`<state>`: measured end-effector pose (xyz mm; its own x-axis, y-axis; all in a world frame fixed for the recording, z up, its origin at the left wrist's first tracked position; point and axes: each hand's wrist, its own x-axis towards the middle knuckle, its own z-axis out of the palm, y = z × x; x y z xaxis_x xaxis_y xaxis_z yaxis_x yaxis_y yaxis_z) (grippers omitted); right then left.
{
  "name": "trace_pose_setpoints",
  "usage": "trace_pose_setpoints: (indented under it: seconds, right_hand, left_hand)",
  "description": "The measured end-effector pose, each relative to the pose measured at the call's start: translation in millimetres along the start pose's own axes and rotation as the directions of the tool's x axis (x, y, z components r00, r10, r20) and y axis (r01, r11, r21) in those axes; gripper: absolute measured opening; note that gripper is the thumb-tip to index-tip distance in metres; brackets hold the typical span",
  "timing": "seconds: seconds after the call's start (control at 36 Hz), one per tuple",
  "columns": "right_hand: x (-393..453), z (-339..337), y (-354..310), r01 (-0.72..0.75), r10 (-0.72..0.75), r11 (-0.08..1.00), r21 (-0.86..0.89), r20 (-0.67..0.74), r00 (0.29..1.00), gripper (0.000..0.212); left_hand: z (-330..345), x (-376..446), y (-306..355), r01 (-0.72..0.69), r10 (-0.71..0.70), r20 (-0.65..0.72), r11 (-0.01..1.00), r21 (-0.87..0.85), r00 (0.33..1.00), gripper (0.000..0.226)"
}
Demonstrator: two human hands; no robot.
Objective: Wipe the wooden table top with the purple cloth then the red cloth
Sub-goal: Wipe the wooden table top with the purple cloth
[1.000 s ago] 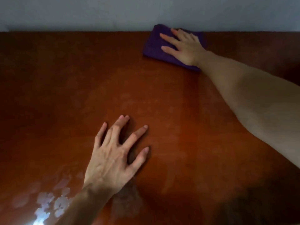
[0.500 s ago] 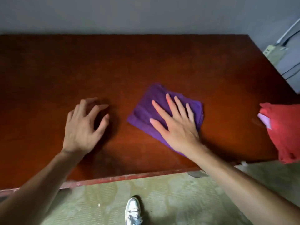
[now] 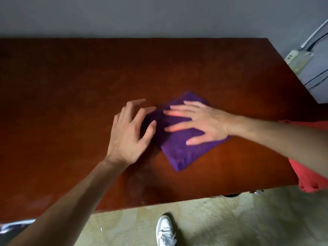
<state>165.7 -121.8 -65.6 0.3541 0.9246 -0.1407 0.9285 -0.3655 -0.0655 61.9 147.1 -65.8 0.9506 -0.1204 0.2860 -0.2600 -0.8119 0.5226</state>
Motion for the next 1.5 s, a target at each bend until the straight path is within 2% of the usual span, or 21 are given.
trace_pose_setpoints:
  seconds: [0.06, 0.14, 0.19, 0.28, 0.36, 0.42, 0.53, 0.72, 0.81, 0.89, 0.97, 1.11, 1.17, 1.31, 1.42, 1.5]
  right_hand:
    - [16.6, -3.5, 41.8, -0.026, 0.025, 0.999, -0.031, -0.015, 1.000, 0.064]
    - [40.9, -11.5, 100.6, -0.148, 0.146, 0.988, -0.050, -0.037, 0.989, 0.065]
    - [56.5, -18.8, 135.7, -0.216, 0.214, 0.975, -0.046, -0.038, 0.976, 0.068]
    - [71.5, -26.4, 186.2, -0.299, 0.298, 0.954, -0.037, -0.039, 0.954, 0.069]
    - [83.2, -30.4, 225.6, -0.447, 0.447, 0.894, 0.026, -0.065, 0.892, 0.072]
    - [88.7, -29.6, 240.9, -0.554, 0.561, 0.827, 0.094, -0.091, 0.823, 0.072]
    - [92.5, -26.0, 247.6, -0.702, 0.728, 0.684, 0.199, -0.122, 0.675, 0.062]
    - [71.5, -15.4, 191.7, -0.799, 0.833, 0.552, 0.239, -0.114, 0.541, 0.065]
    - [38.1, -2.7, 143.2, -0.803, 0.840, 0.543, 0.246, -0.147, 0.522, 0.069]
    - [-3.4, 10.3, 84.5, -0.781, 0.820, 0.572, 0.249, -0.169, 0.547, 0.079]
    - [-47.1, 25.2, 24.8, -0.755, 0.795, 0.607, 0.248, -0.194, 0.576, 0.076]
    - [-111.2, 47.0, -65.6, -0.715, 0.750, 0.659, 0.234, -0.277, 0.601, 0.073]
    - [-130.1, 50.8, -86.7, -0.683, 0.710, 0.702, 0.203, -0.271, 0.650, 0.075]
    - [-146.5, 48.2, -74.6, -0.548, 0.567, 0.823, 0.148, -0.243, 0.787, 0.078]
    - [-145.5, 34.0, -20.1, -0.347, 0.355, 0.935, 0.081, -0.130, 0.926, 0.072]
    - [-141.5, 24.3, 24.0, -0.217, 0.222, 0.974, 0.066, -0.080, 0.972, 0.071]
  left_hand:
    - [9.5, 8.7, 1.1, 0.004, -0.004, 0.017, 1.000, -0.022, 1.000, 0.043]
    - [26.0, 19.5, 6.0, -0.007, 0.007, 0.098, 1.000, -0.003, 0.995, 0.048]
    - [37.2, 22.8, 11.9, -0.113, 0.102, 0.209, 0.993, 0.037, 0.973, 0.050]
    - [47.1, 23.7, 16.2, -0.303, 0.254, 0.359, 0.949, 0.088, 0.898, 0.050]
    - [48.6, 26.9, 12.3, -0.314, 0.261, 0.374, 0.945, 0.087, 0.890, 0.050]
    - [48.4, 28.9, 11.2, -0.322, 0.266, 0.376, 0.942, 0.094, 0.888, 0.051]
    - [49.3, 31.2, 9.7, -0.325, 0.268, 0.382, 0.941, 0.091, 0.884, 0.051]
    - [44.8, 33.1, 9.2, -0.320, 0.254, 0.417, 0.942, 0.097, 0.873, 0.052]
    - [44.7, 34.4, 12.4, -0.308, 0.241, 0.412, 0.946, 0.102, 0.878, 0.050]
    - [45.2, 35.1, 13.2, -0.301, 0.231, 0.383, 0.944, 0.134, 0.894, 0.049]
    - [45.1, 32.2, 15.4, -0.293, 0.213, 0.353, 0.936, 0.194, 0.911, 0.049]
    - [44.4, 22.2, 28.4, -0.168, 0.107, 0.228, 0.948, 0.271, 0.968, 0.050]
    - [45.4, 15.6, 33.9, -0.106, 0.052, 0.186, 0.950, 0.292, 0.981, 0.050]
    - [59.8, -0.6, 54.1, 0.006, -0.038, 0.098, 0.952, 0.306, 0.994, 0.051]
    - [75.9, 3.9, 76.2, 0.021, -0.040, 0.077, 0.974, 0.224, 0.996, 0.050]
    - [93.0, 20.0, 98.0, -0.004, 0.003, 0.004, 0.987, 0.163, 1.000, 0.047]
